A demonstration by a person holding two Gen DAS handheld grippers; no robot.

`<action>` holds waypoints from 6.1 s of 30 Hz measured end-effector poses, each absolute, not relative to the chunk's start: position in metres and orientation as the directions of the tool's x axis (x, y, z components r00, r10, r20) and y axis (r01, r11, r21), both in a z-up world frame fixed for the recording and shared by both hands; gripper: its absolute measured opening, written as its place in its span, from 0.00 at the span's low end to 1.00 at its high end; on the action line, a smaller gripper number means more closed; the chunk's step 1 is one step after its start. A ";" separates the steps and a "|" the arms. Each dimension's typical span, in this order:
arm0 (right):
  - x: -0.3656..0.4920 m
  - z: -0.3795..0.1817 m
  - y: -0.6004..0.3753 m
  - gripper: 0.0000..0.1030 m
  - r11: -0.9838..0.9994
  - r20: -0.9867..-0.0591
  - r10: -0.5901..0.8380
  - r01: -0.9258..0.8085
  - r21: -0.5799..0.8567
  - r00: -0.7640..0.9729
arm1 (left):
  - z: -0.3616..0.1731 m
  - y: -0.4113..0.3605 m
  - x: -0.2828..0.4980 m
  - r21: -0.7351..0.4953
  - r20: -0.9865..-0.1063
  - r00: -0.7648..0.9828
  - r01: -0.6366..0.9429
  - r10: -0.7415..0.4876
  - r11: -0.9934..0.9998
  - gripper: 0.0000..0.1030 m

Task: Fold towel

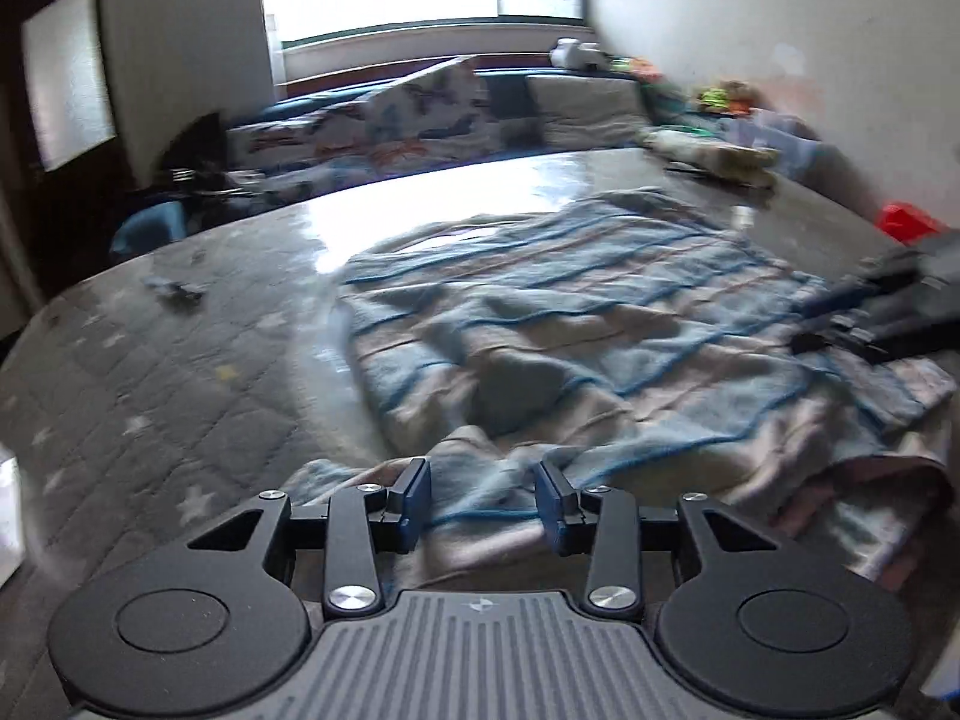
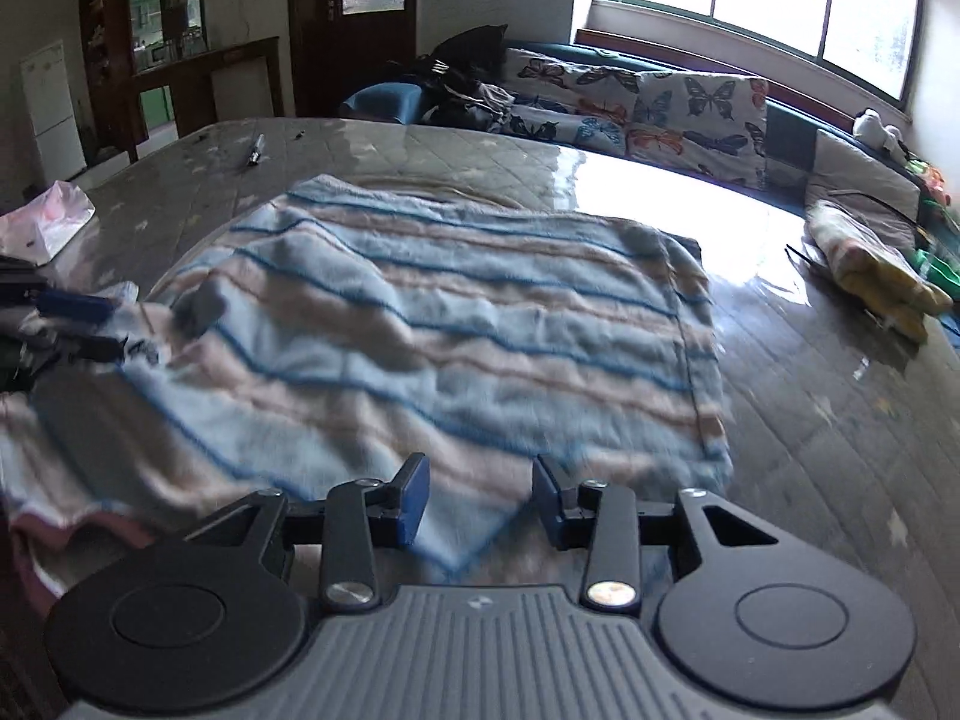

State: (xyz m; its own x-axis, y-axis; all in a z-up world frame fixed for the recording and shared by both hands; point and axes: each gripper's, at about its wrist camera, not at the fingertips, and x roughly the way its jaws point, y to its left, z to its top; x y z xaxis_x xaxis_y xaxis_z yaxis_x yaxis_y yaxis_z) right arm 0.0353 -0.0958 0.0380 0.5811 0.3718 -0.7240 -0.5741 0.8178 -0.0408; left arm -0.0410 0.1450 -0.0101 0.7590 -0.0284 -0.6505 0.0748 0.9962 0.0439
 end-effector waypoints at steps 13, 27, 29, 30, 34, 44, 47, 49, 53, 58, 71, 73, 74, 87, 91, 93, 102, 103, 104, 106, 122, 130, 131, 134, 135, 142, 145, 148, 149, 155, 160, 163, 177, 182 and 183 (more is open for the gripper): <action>0.019 0.029 -0.115 0.39 0.850 -0.735 0.347 -0.527 -0.017 0.583 | -0.024 0.219 -0.038 -0.033 -0.702 0.700 -0.216 0.131 0.976 0.52; 0.018 0.028 -0.114 0.40 0.852 -0.733 0.345 -0.523 -0.017 0.586 | -0.028 0.189 -0.014 0.017 -0.703 0.708 -0.067 0.060 0.998 0.08; 0.018 0.027 -0.114 0.40 0.852 -0.732 0.343 -0.524 -0.021 0.589 | -0.029 0.189 -0.018 0.027 -0.694 0.716 -0.078 0.075 0.997 0.03; 0.017 0.027 -0.114 0.40 0.853 -0.731 0.341 -0.522 -0.024 0.591 | -0.028 0.190 -0.020 0.026 -0.689 0.720 -0.098 0.088 0.995 0.02; 0.015 0.027 -0.114 0.41 0.855 -0.727 0.332 -0.517 -0.037 0.601 | -0.013 0.204 -0.038 0.025 -0.636 0.749 -0.224 0.189 0.974 0.01; 0.013 0.026 -0.116 0.42 0.860 -0.718 0.331 -0.509 -0.037 0.612 | 0.005 0.239 -0.081 0.087 -0.602 0.688 -0.447 0.405 0.890 0.00; 0.013 0.026 -0.117 0.42 0.861 -0.718 0.332 -0.508 -0.034 0.612 | 0.005 0.244 -0.079 0.020 -0.639 0.698 -0.407 0.324 0.913 0.01; 0.013 0.026 -0.117 0.42 0.861 -0.718 0.331 -0.507 -0.036 0.612 | 0.008 0.237 -0.073 -0.004 -0.638 0.718 -0.362 0.277 0.932 0.03; 0.013 0.026 -0.116 0.42 0.861 -0.719 0.328 -0.506 -0.038 0.612 | 0.007 0.228 -0.053 -0.005 -0.646 0.719 -0.343 0.259 0.939 0.53; 0.013 0.026 -0.116 0.43 0.861 -0.720 0.329 -0.508 -0.036 0.610 | 0.001 0.222 -0.039 -0.021 -0.665 0.713 -0.316 0.223 0.949 0.53; 0.013 0.025 -0.118 0.44 0.860 -0.717 0.336 -0.509 -0.030 0.611 | -0.022 0.236 -0.057 0.146 -0.704 0.590 -0.426 0.396 0.893 0.00; 0.013 0.025 -0.119 0.44 0.861 -0.716 0.337 -0.508 -0.029 0.612 | -0.019 0.242 -0.058 0.136 -0.702 0.586 -0.447 0.404 0.884 0.00; 0.013 0.025 -0.118 0.44 0.861 -0.715 0.337 -0.507 -0.028 0.612 | -0.015 0.243 -0.057 0.108 -0.704 0.600 -0.438 0.380 0.892 0.01; 0.015 0.024 -0.117 0.46 0.862 -0.714 0.340 -0.507 -0.024 0.612 | -0.001 0.171 0.026 0.006 -0.703 0.706 -0.112 0.083 0.994 0.45; 0.015 0.025 -0.117 0.46 0.861 -0.714 0.341 -0.508 -0.023 0.611 | -0.009 0.167 0.060 0.000 -0.711 0.698 -0.115 0.081 0.993 0.45; 0.015 0.024 -0.117 0.46 0.861 -0.714 0.342 -0.509 -0.022 0.611 | -0.013 0.167 0.073 0.004 -0.715 0.694 -0.119 0.086 0.993 0.45; 0.016 0.024 -0.118 0.47 0.857 -0.710 0.352 -0.516 -0.017 0.609 | -0.026 0.175 0.097 -0.032 -0.719 0.691 -0.146 0.079 0.989 0.09; 0.017 0.024 -0.118 0.47 0.856 -0.710 0.354 -0.516 -0.016 0.609 | -0.026 0.176 0.097 -0.035 -0.715 0.695 -0.146 0.077 0.989 0.07; 0.017 0.023 -0.119 0.47 0.856 -0.709 0.355 -0.516 -0.015 0.609 | -0.026 0.177 0.096 -0.043 -0.708 0.703 -0.144 0.071 0.989 0.04; 0.017 0.023 -0.119 0.47 0.856 -0.709 0.356 -0.516 -0.014 0.609 | -0.020 0.178 0.091 -0.067 -0.688 0.723 -0.147 0.061 0.987 0.03; 0.019 0.023 -0.116 0.47 0.857 -0.710 0.350 -0.515 -0.021 0.611 | -0.026 0.057 0.033 0.064 -0.662 0.706 0.389 -0.253 0.919 0.07; 0.019 0.024 -0.116 0.47 0.857 -0.709 0.351 -0.516 -0.020 0.612 | 0.006 0.076 0.034 0.063 -0.591 0.774 0.327 -0.228 0.943 0.13; 0.019 0.024 -0.116 0.47 0.857 -0.708 0.351 -0.515 -0.020 0.612 | 0.007 0.077 0.041 0.077 -0.596 0.777 0.308 -0.205 0.948 0.17; 0.019 0.024 -0.115 0.47 0.859 -0.707 0.350 -0.512 -0.021 0.614 | 0.001 0.079 0.059 0.081 -0.630 0.754 0.305 -0.189 0.949 0.29; 0.020 0.024 -0.115 0.47 0.859 -0.707 0.349 -0.512 -0.021 0.615 | -0.002 0.076 0.064 0.078 -0.641 0.742 0.318 -0.197 0.945 0.33; 0.020 0.024 -0.115 0.47 0.858 -0.707 0.350 -0.512 -0.020 0.614 | -0.024 0.050 0.089 0.081 -0.682 0.700 0.361 -0.213 0.929 0.40; 0.020 0.024 -0.115 0.47 0.858 -0.707 0.352 -0.514 -0.019 0.613 | -0.029 0.052 0.091 0.054 -0.689 0.690 0.352 -0.220 0.934 0.25; 0.020 0.024 -0.115 0.47 0.858 -0.706 0.353 -0.514 -0.018 0.614 | -0.027 0.062 0.088 0.009 -0.678 0.693 0.342 -0.246 0.940 0.05; 0.020 0.024 -0.115 0.47 0.858 -0.706 0.353 -0.514 -0.018 0.614 | -0.024 0.065 0.085 0.012 -0.666 0.706 0.333 -0.241 0.943 0.04; 0.021 0.024 -0.117 0.47 0.860 -0.706 0.349 -0.510 -0.020 0.616 | 0.010 0.110 0.081 0.092 -0.551 0.831 0.153 -0.077 0.984 0.03; 0.023 0.024 -0.118 0.47 0.865 -0.707 0.341 -0.501 -0.023 0.620 | 0.021 0.163 0.104 0.201 -0.516 0.845 -0.042 0.142 0.979 0.03; 0.024 0.024 -0.116 0.47 0.865 -0.707 0.335 -0.501 -0.031 0.622 | 0.009 0.185 0.117 0.260 -0.527 0.817 -0.107 0.234 0.960 0.03; 0.022 0.030 -0.128 0.46 0.906 -0.703 0.253 -0.417 -0.068 0.665 | -0.026 0.234 0.105 0.249 -0.619 0.709 -0.230 0.338 0.941 0.06; 0.012 0.036 -0.130 0.39 0.914 -0.687 0.251 -0.401 -0.065 0.682 | -0.009 0.232 0.049 0.186 -0.618 0.730 -0.224 0.291 0.957 0.15; 0.009 0.037 -0.128 0.38 0.911 -0.682 0.259 -0.408 -0.064 0.684 | -0.008 0.233 0.037 0.178 -0.621 0.729 -0.225 0.286 0.958 0.17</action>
